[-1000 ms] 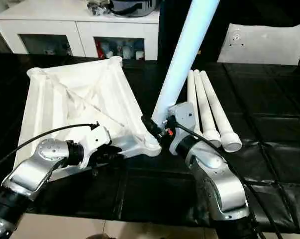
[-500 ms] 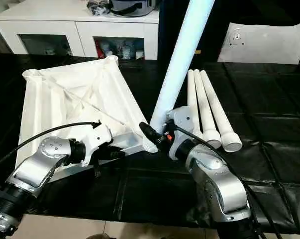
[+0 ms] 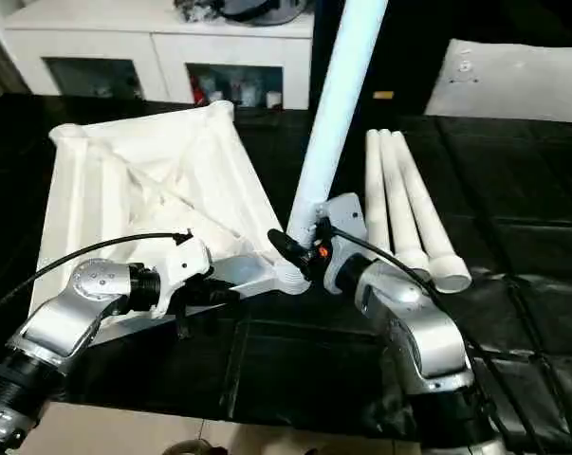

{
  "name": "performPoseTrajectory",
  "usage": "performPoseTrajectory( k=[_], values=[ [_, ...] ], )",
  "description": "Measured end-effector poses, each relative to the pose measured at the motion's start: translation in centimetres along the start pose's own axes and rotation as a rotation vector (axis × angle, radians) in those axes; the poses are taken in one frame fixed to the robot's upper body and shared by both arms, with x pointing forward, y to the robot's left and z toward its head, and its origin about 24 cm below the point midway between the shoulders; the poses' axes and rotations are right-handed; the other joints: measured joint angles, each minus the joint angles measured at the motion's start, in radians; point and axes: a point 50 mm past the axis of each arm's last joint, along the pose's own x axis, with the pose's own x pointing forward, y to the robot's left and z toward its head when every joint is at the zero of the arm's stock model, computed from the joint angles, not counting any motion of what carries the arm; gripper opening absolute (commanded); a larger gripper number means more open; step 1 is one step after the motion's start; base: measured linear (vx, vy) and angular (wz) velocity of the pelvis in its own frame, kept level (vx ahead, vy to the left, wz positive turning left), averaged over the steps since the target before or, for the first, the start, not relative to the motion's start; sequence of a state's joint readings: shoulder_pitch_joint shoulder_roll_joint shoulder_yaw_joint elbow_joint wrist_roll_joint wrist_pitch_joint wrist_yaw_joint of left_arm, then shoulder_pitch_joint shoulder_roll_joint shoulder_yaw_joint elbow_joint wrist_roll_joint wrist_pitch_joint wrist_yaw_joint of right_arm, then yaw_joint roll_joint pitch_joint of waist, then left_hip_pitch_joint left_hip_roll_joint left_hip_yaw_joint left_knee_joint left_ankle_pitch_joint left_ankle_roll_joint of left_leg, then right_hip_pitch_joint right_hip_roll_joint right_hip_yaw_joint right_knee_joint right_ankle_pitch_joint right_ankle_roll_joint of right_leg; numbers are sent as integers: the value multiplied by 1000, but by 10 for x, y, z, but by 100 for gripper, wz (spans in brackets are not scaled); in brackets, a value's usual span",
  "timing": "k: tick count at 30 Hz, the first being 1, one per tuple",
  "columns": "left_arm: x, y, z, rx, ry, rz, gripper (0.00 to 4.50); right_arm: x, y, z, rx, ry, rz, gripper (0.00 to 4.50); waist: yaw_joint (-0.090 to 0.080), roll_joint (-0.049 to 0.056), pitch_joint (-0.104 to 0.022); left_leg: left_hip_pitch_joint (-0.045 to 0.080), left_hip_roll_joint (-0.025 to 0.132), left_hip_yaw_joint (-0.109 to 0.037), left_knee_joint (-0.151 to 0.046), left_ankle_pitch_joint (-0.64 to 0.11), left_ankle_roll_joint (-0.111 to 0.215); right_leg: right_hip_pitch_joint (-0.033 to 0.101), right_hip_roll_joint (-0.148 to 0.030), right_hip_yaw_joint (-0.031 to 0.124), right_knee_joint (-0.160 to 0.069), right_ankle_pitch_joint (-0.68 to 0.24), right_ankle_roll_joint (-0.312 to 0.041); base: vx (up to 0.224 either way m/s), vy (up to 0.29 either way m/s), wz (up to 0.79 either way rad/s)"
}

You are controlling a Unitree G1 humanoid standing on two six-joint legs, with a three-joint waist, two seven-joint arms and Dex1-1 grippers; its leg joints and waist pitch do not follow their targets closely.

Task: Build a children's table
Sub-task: Insert table leg to table base

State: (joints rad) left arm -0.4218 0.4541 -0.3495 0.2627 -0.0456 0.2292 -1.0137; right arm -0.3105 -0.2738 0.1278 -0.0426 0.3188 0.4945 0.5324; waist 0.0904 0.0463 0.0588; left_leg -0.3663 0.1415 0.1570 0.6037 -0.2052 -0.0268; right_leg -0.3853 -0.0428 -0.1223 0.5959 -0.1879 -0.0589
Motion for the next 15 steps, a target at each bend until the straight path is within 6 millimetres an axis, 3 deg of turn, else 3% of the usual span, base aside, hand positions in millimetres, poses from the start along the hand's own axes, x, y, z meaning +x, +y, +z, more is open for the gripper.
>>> performPoseTrajectory(
  k=[15],
  values=[
    [-1,0,-1,3,0,-12,0,0,-3,-3,-28,24,10,190,2,0,0,0,0,0,1,0,0,0,0,0,0,1,0,0,0,0]
  ],
)
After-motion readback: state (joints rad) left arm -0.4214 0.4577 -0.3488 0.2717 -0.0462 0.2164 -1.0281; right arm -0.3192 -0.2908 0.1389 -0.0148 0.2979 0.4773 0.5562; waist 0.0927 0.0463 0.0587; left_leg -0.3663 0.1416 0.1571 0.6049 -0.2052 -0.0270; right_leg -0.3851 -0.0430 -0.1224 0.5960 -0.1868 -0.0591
